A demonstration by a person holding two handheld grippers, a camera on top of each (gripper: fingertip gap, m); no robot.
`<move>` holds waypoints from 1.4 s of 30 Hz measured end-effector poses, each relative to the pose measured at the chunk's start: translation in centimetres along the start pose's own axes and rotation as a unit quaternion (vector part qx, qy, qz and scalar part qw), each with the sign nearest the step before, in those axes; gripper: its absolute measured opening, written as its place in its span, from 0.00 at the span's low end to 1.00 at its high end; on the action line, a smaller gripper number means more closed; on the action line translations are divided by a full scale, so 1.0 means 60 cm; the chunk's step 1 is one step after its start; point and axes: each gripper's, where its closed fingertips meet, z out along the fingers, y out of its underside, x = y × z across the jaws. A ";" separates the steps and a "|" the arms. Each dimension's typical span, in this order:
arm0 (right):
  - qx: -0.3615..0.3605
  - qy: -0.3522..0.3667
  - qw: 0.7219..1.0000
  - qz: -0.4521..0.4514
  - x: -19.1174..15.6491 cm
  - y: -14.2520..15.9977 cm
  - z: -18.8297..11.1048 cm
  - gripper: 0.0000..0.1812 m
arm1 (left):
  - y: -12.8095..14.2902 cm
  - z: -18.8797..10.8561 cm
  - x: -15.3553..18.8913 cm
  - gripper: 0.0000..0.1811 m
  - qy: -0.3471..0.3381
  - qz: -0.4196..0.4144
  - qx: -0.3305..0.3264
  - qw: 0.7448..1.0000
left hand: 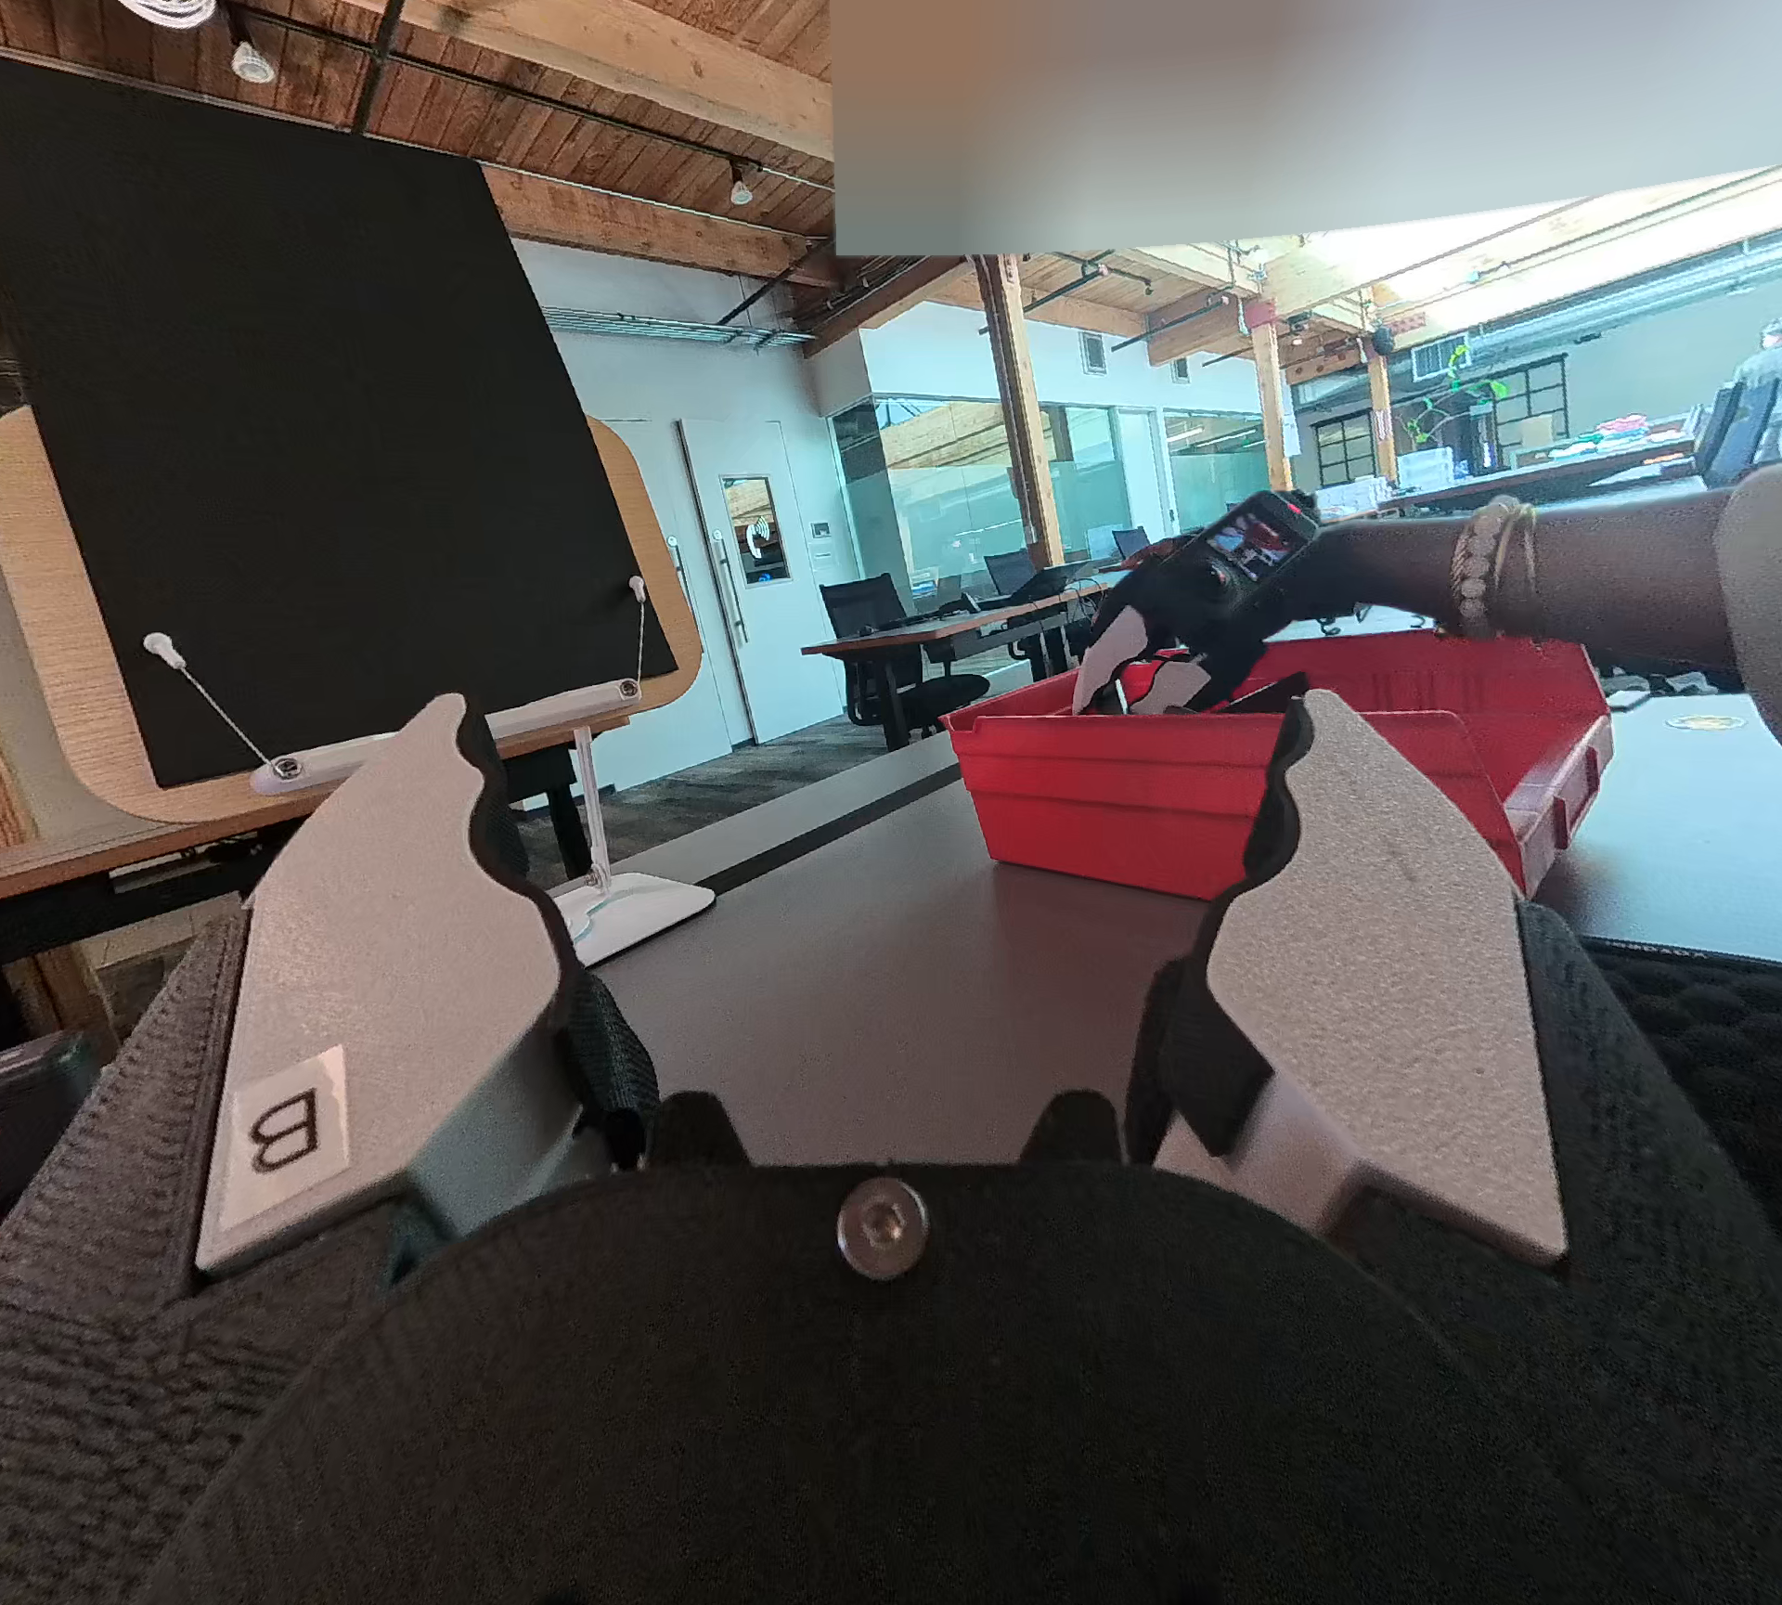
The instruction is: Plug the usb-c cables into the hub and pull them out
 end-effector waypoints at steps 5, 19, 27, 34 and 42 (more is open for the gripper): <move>-0.038 -0.096 0.993 0.050 -0.018 0.011 0.000 0.18 | -0.003 0.000 0.000 0.79 0.001 -0.001 0.004 1.000; 0.086 0.013 0.963 0.255 0.088 -0.032 -0.127 0.27 | -0.005 0.000 0.005 0.79 0.005 0.000 0.008 1.000; 0.548 0.249 0.659 0.451 0.108 -0.198 -0.452 0.68 | -0.002 0.003 0.054 0.62 0.086 0.017 -0.011 0.996; 0.278 0.110 0.768 0.566 -0.086 -0.202 -0.366 0.48 | -0.088 -0.068 0.126 0.02 0.240 0.169 -0.079 0.953; 0.059 -0.096 0.806 0.580 -0.211 -0.221 -0.267 0.35 | -0.115 -0.237 -0.052 0.19 0.106 0.274 -0.300 0.908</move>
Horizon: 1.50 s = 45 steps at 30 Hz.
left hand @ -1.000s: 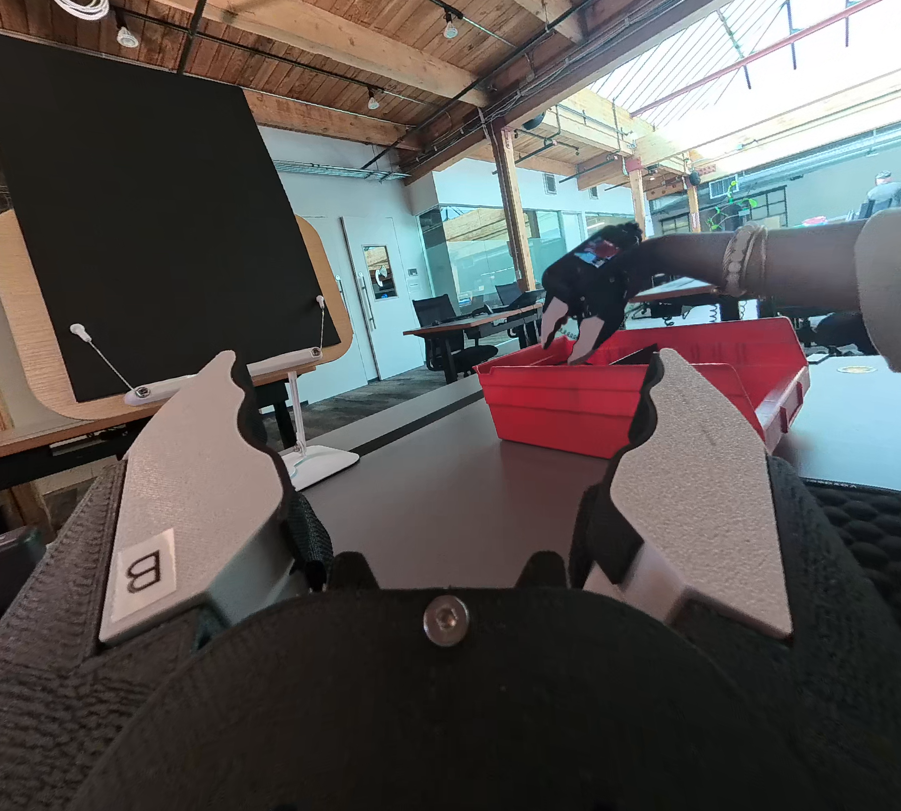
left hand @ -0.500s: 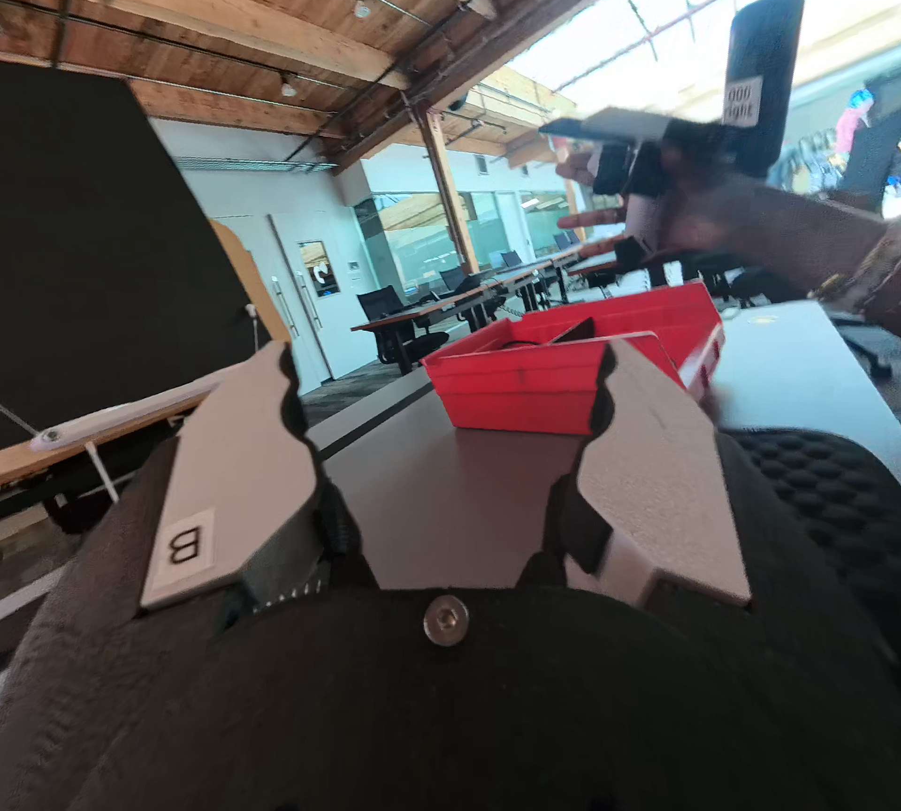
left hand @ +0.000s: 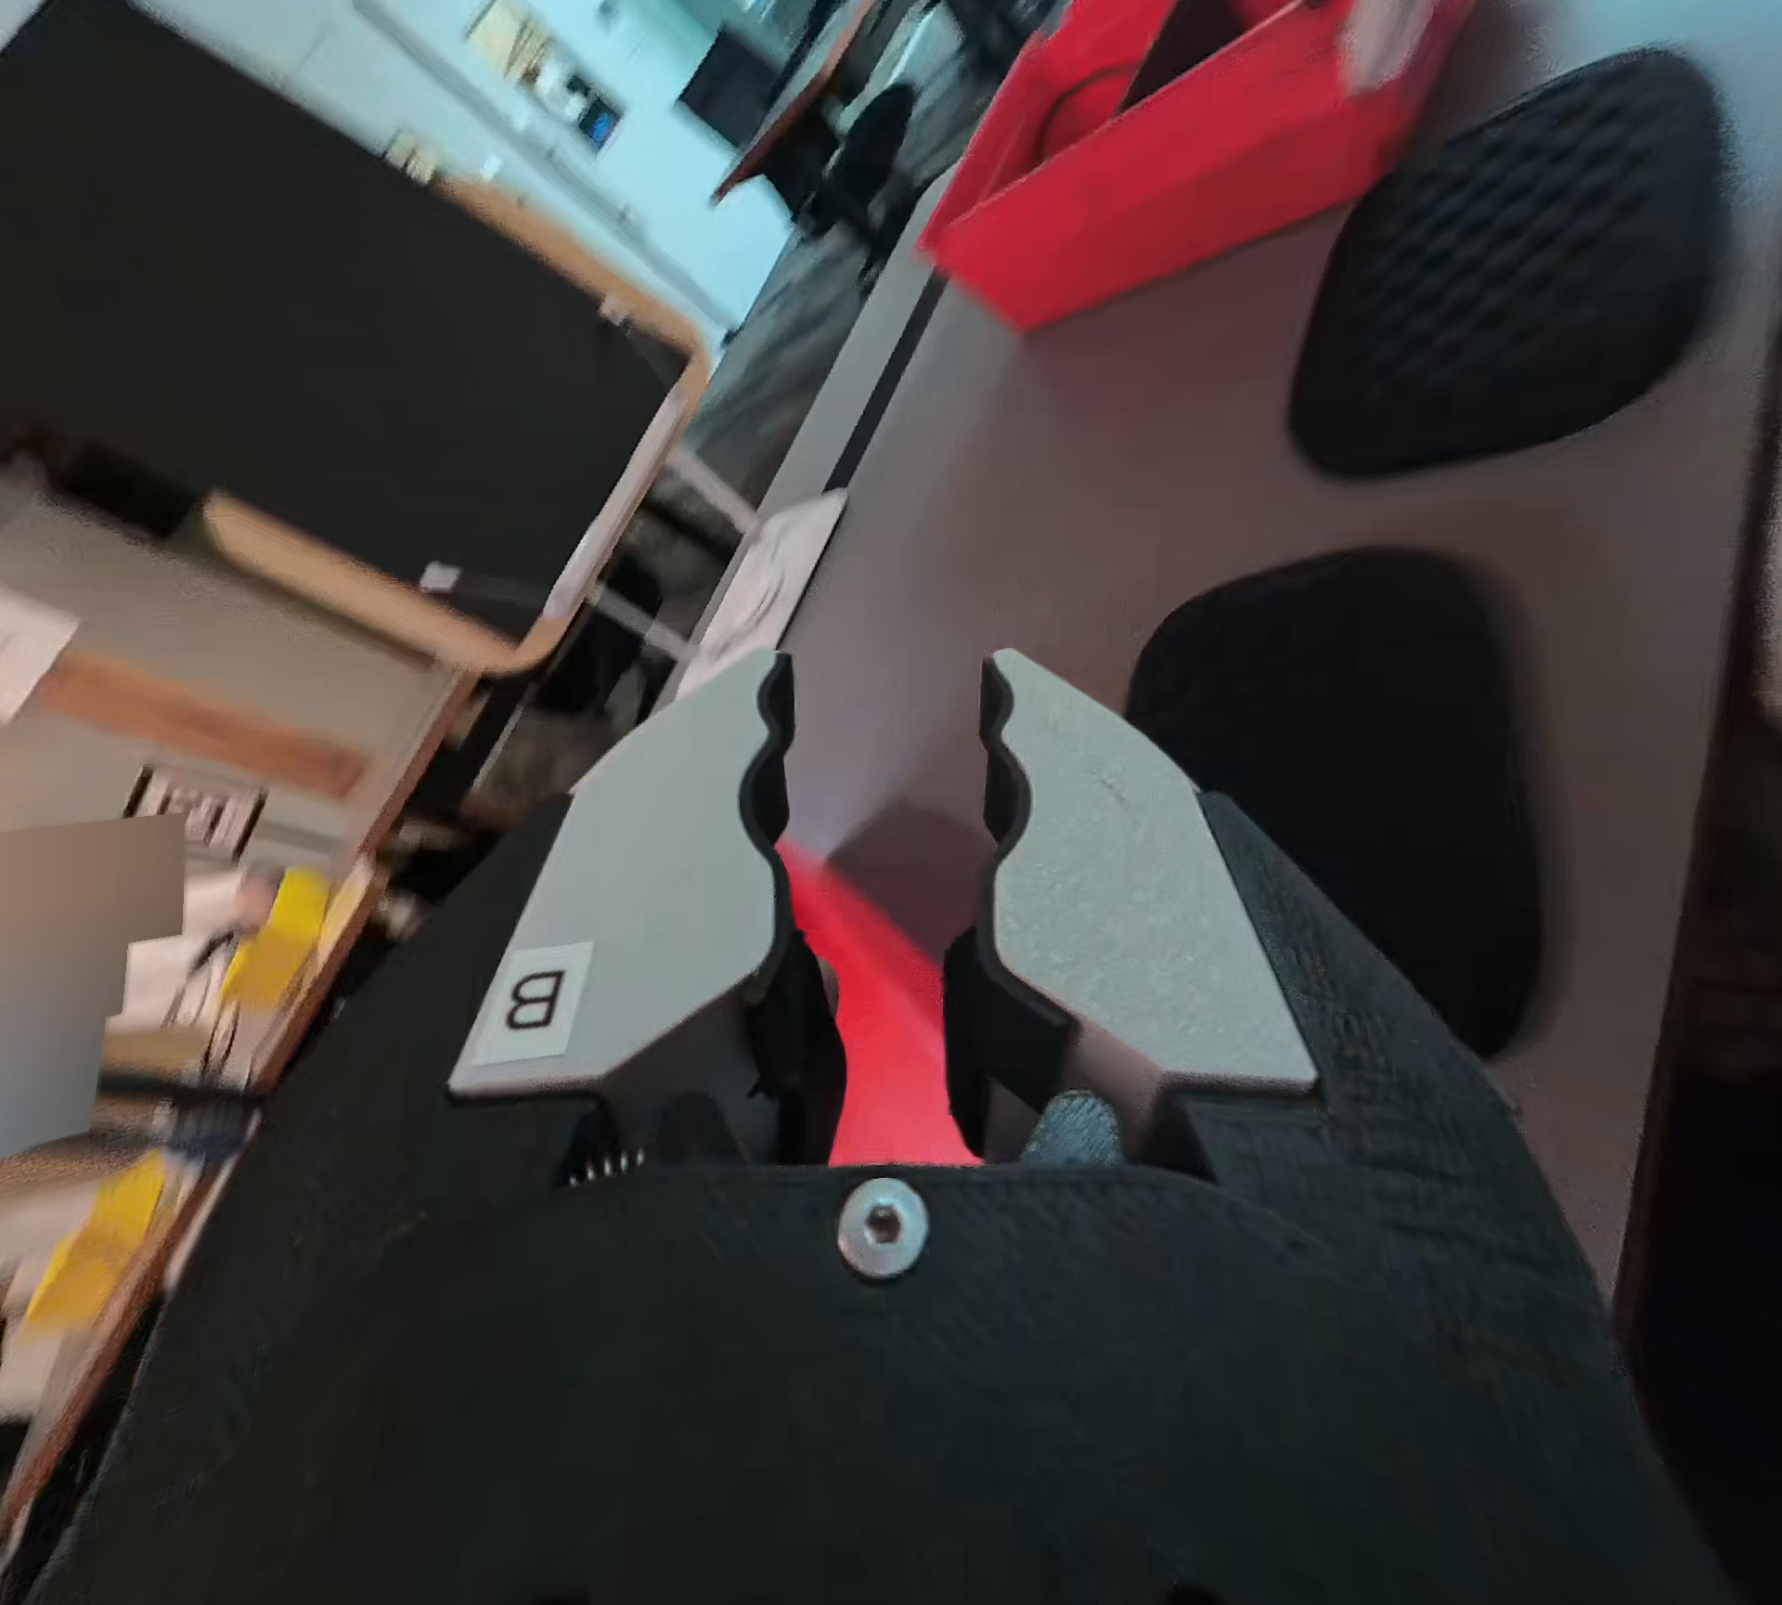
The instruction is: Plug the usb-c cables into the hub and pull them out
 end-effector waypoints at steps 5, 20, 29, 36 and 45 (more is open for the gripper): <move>0.025 0.025 0.999 -0.013 -0.001 -0.036 0.049 0.11 | 0.076 -0.080 -0.086 0.22 -0.149 -0.089 -0.034 0.984; 0.044 0.025 0.994 -0.101 -0.136 -0.164 0.158 0.16 | 0.386 -0.170 -0.173 0.51 -0.383 -0.315 -0.165 0.853; 0.086 -0.077 0.978 -0.171 -0.307 -0.231 0.191 0.16 | 0.448 -0.196 -0.166 0.08 -0.440 -0.335 -0.239 0.798; 0.108 -0.146 0.953 -0.244 -0.437 -0.283 0.218 0.16 | 0.416 -0.203 -0.144 0.04 -0.465 -0.232 -0.276 0.808; 0.172 -0.222 0.917 -0.284 -0.515 -0.337 0.247 0.17 | 0.405 -0.200 -0.130 0.09 -0.410 -0.323 -0.183 0.833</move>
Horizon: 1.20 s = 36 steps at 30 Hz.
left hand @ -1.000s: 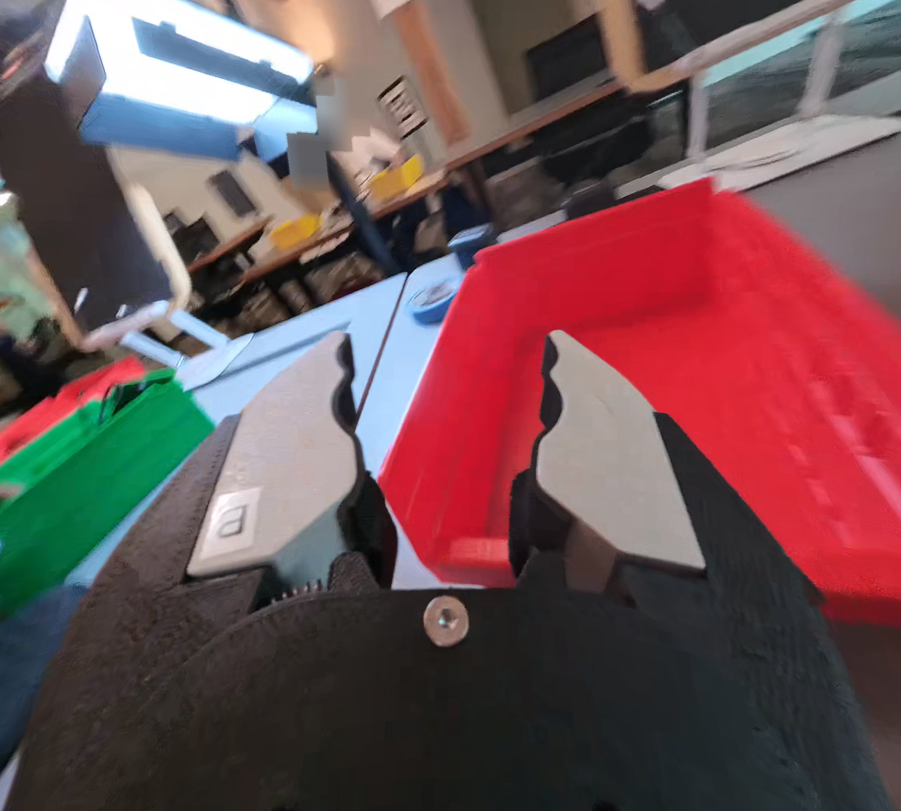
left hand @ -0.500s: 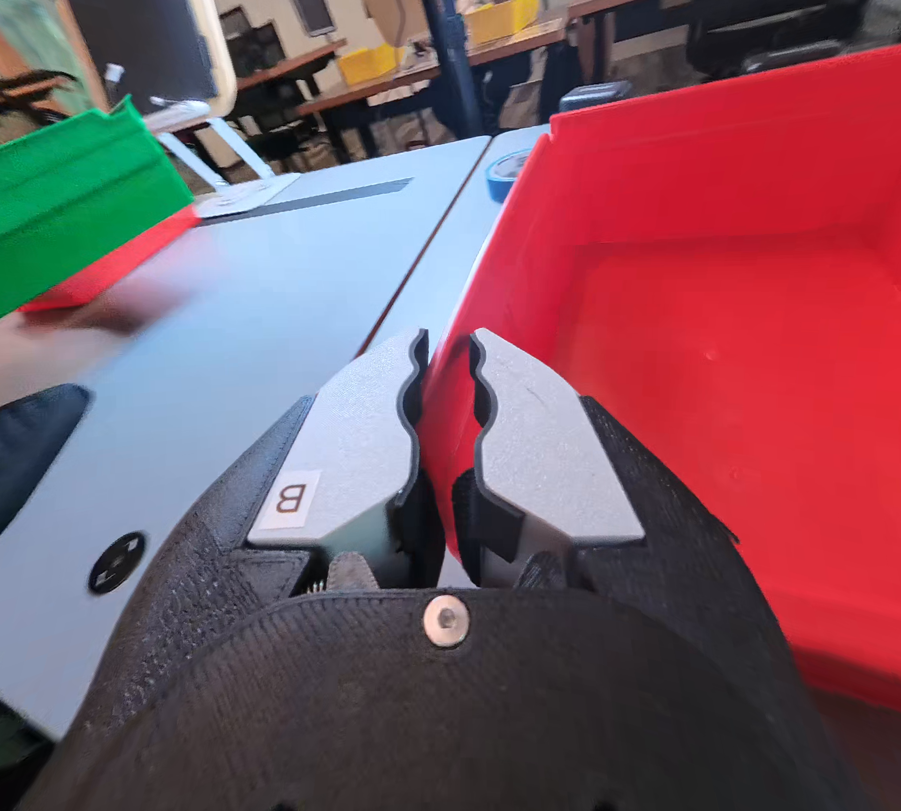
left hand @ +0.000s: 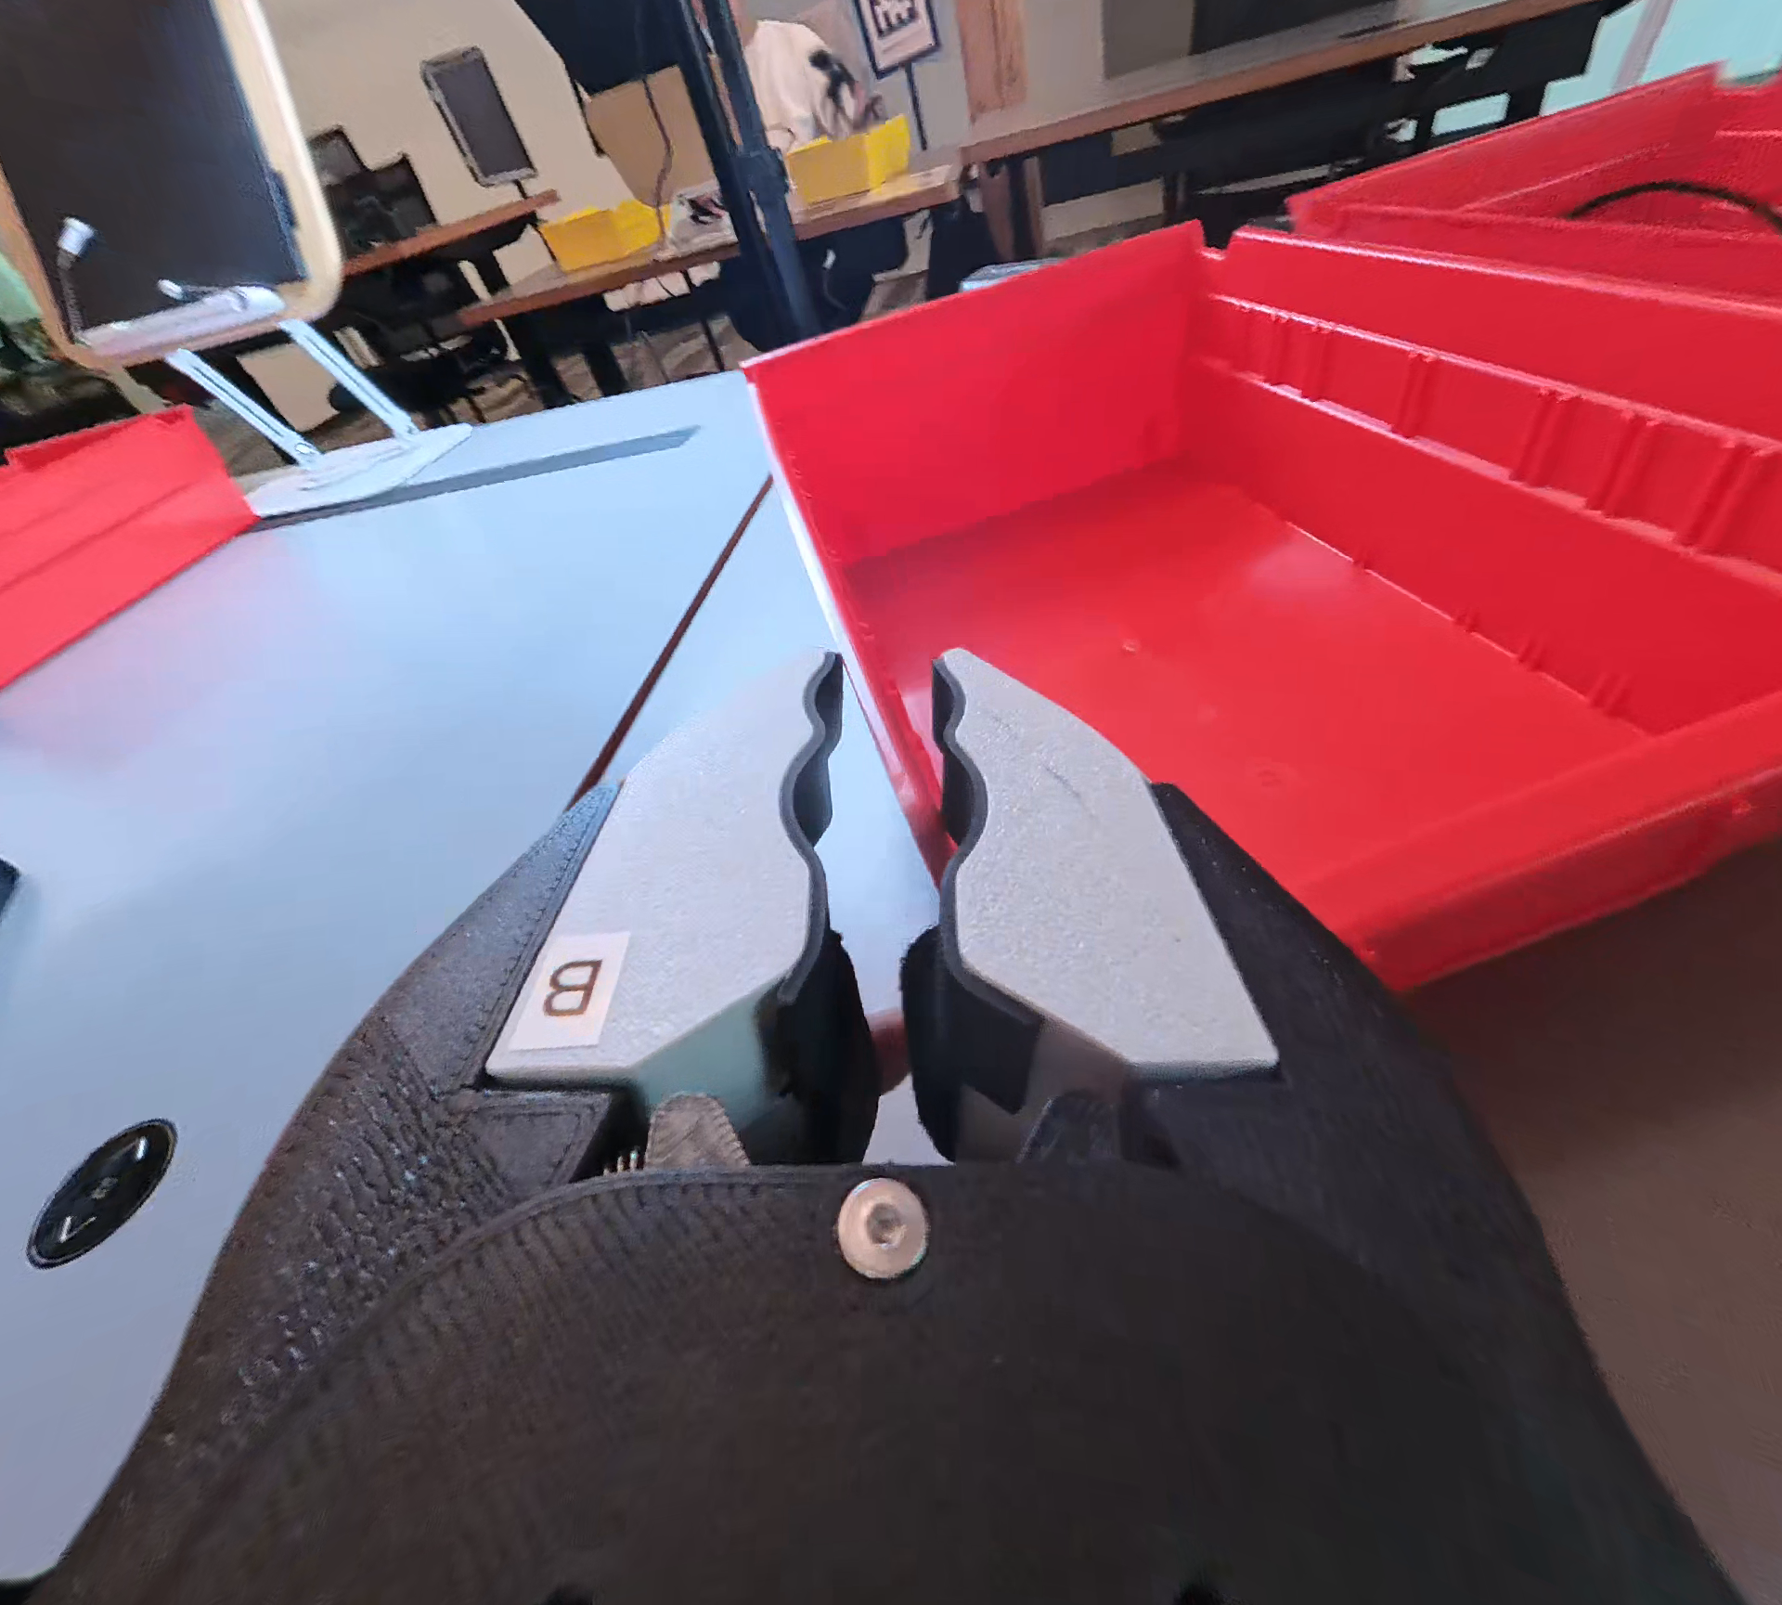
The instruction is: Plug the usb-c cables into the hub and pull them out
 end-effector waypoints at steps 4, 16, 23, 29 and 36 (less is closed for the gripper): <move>0.140 0.059 0.988 -0.030 0.020 -0.042 -0.042 0.25 | 0.000 -0.033 0.012 0.08 0.071 -0.040 -0.047 0.996; 0.195 0.118 0.967 0.115 -0.045 -0.070 -0.050 0.26 | -0.062 -0.044 0.034 0.55 0.100 -0.052 0.047 0.993; 0.130 0.142 0.977 0.093 -0.042 -0.058 -0.019 0.21 | 0.026 -0.044 0.073 0.24 0.147 -0.085 -0.168 0.971; 0.148 0.150 0.973 0.098 -0.041 -0.058 -0.028 0.20 | 0.038 -0.071 0.057 0.13 0.120 -0.084 -0.212 0.966; 0.078 0.112 0.986 0.090 -0.058 -0.037 0.004 0.15 | 0.030 -0.077 0.066 0.36 0.145 -0.079 -0.191 0.968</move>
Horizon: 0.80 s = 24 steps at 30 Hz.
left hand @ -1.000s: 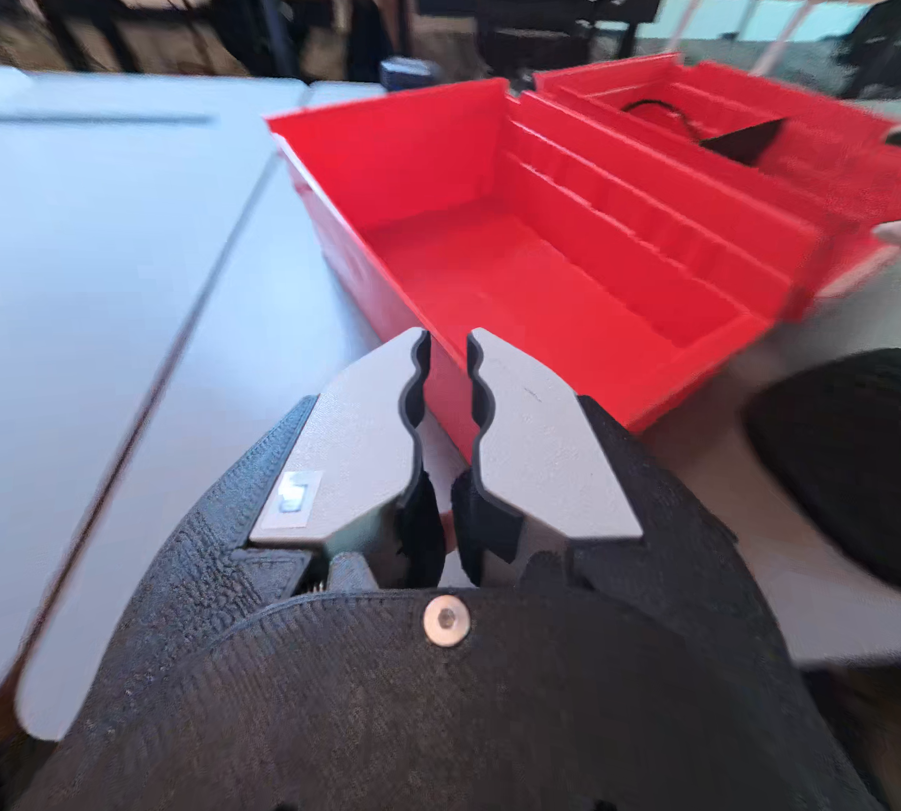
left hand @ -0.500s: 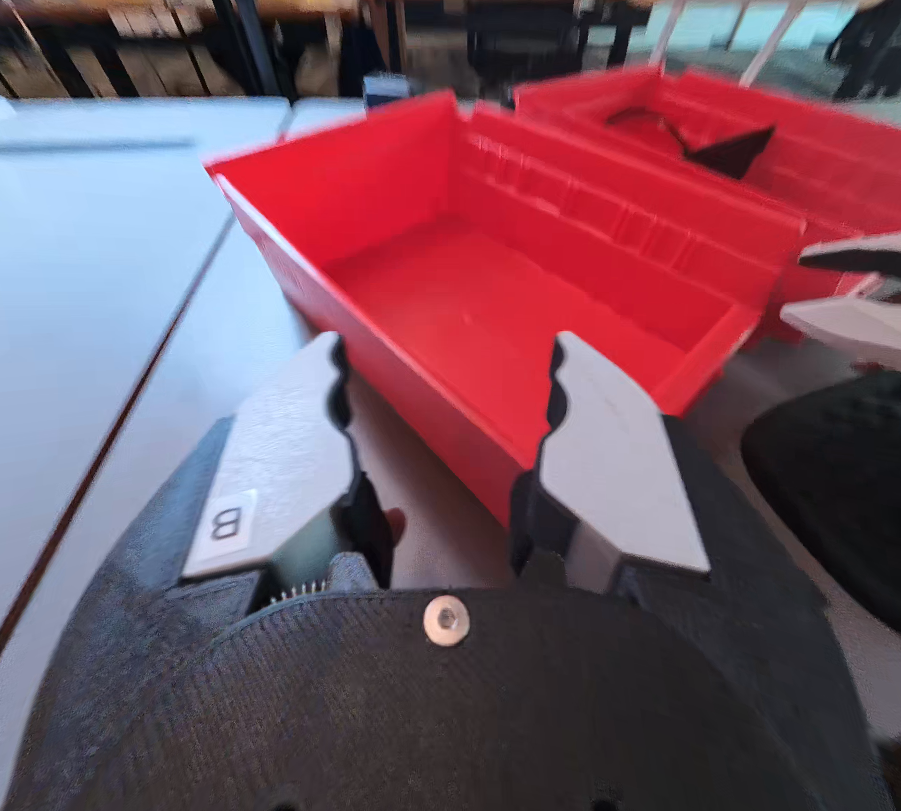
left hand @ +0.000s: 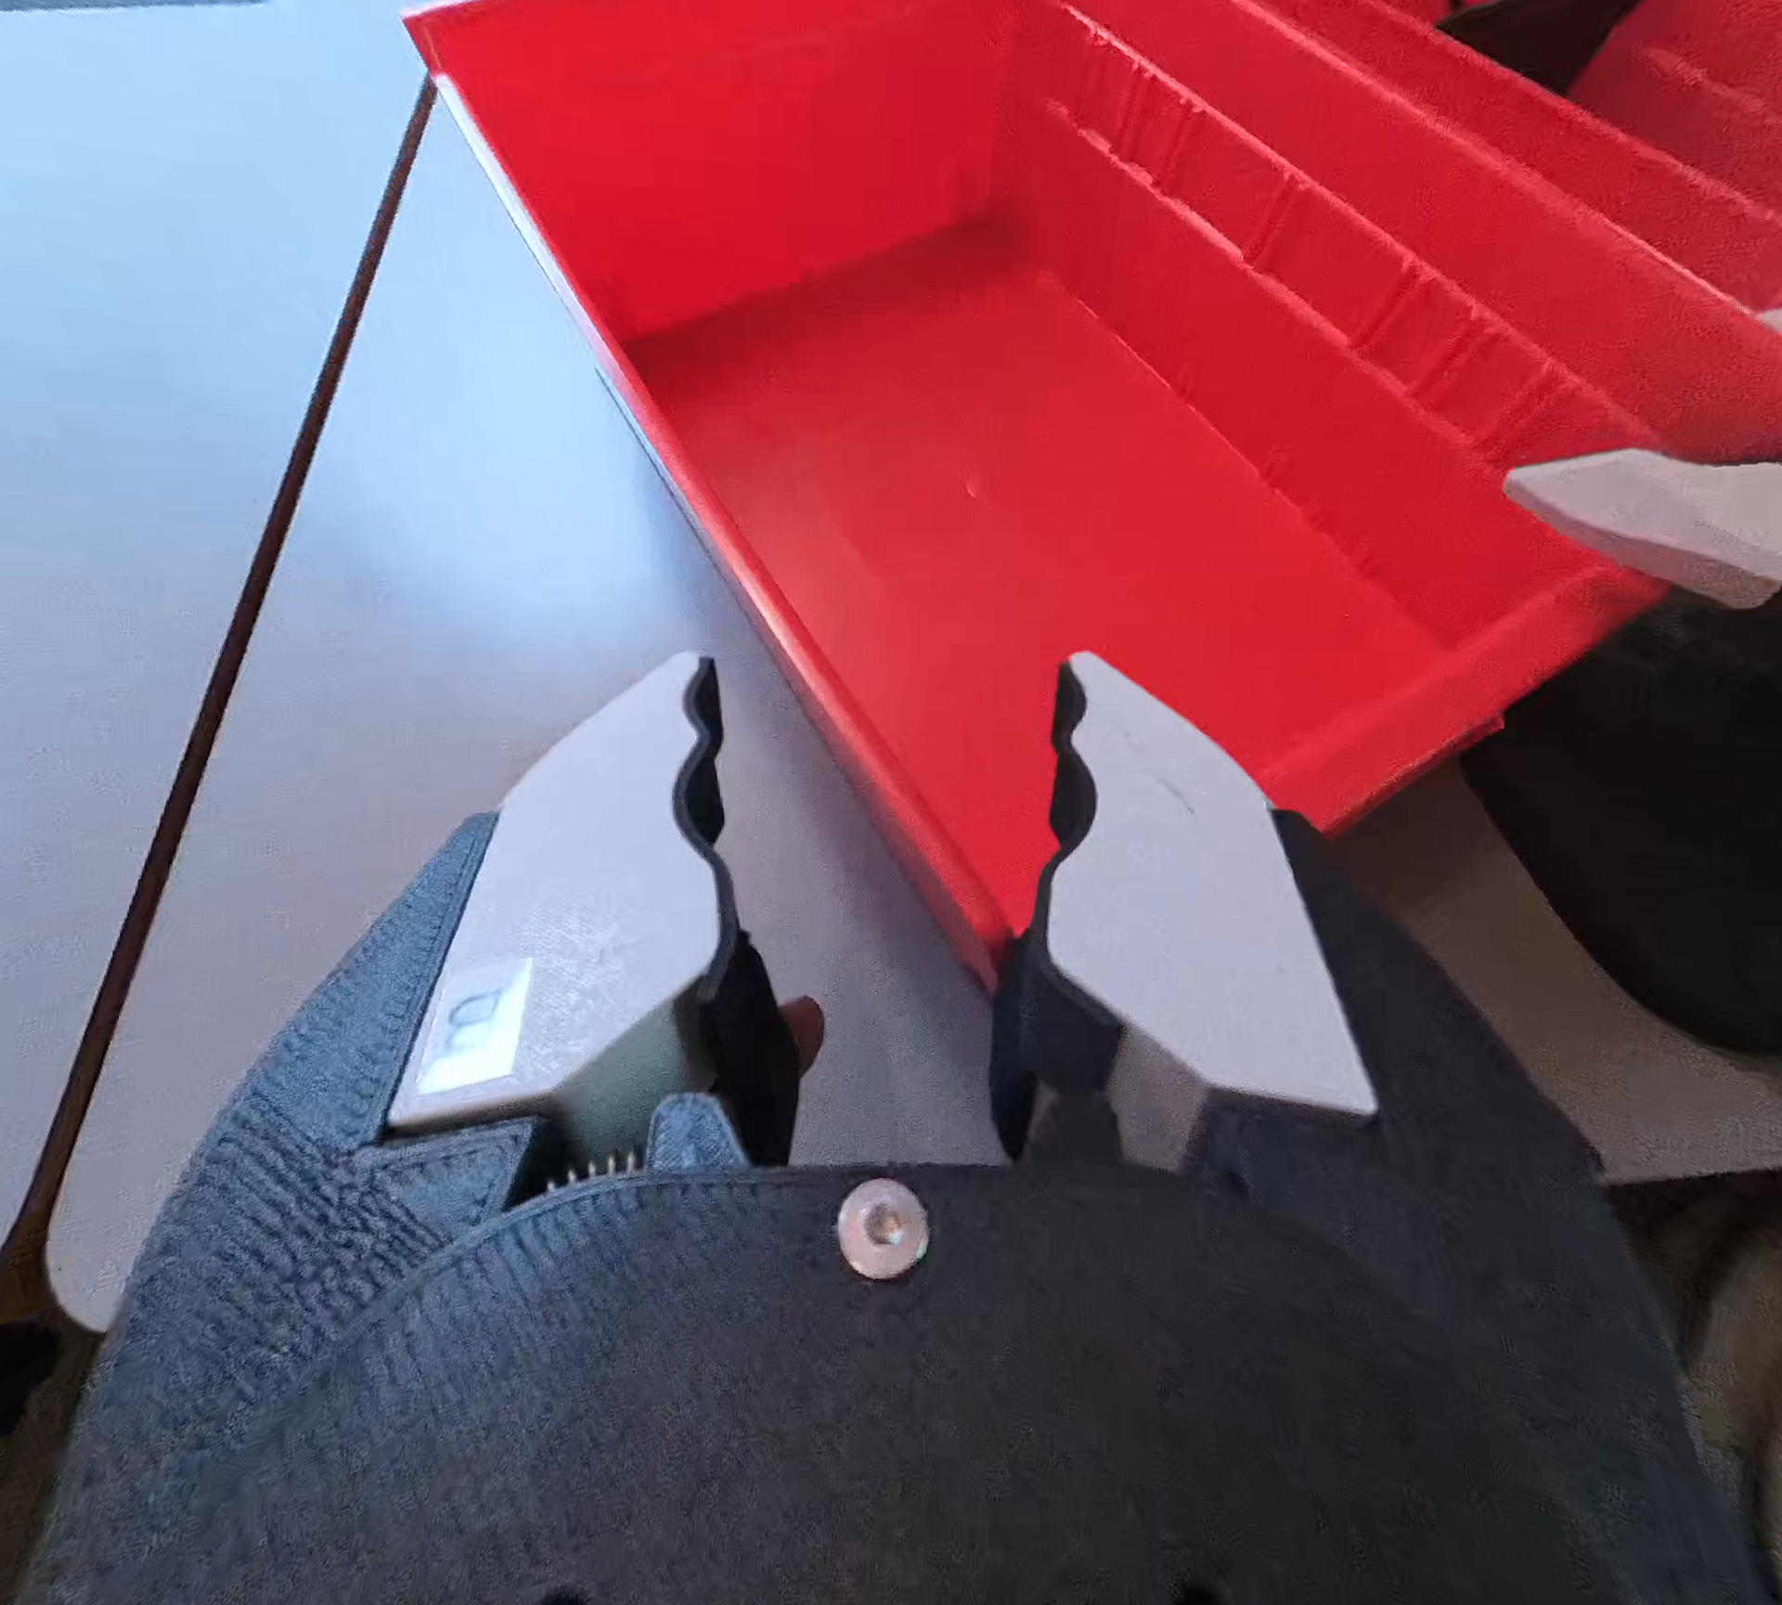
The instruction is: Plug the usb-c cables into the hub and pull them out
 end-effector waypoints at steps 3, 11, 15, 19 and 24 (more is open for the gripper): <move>-0.013 0.017 1.000 -0.020 0.002 0.002 0.005 0.11 | 0.010 0.016 0.006 0.21 0.008 -0.012 -0.026 1.000; 0.121 0.120 0.976 -0.138 0.028 -0.096 -0.052 0.07 | -0.038 -0.047 0.011 0.08 -0.067 0.071 0.016 0.995; 0.219 0.199 0.935 -0.195 0.059 -0.177 -0.134 0.08 | -0.131 -0.107 0.049 0.08 -0.090 0.094 0.179 0.975; 0.274 0.283 0.891 -0.226 0.118 -0.198 -0.247 0.09 | -0.211 -0.128 0.143 0.08 -0.051 0.124 0.312 0.940; 0.239 0.382 0.861 -0.238 0.227 -0.132 -0.388 0.09 | -0.258 -0.058 0.324 0.09 0.071 0.163 0.347 0.921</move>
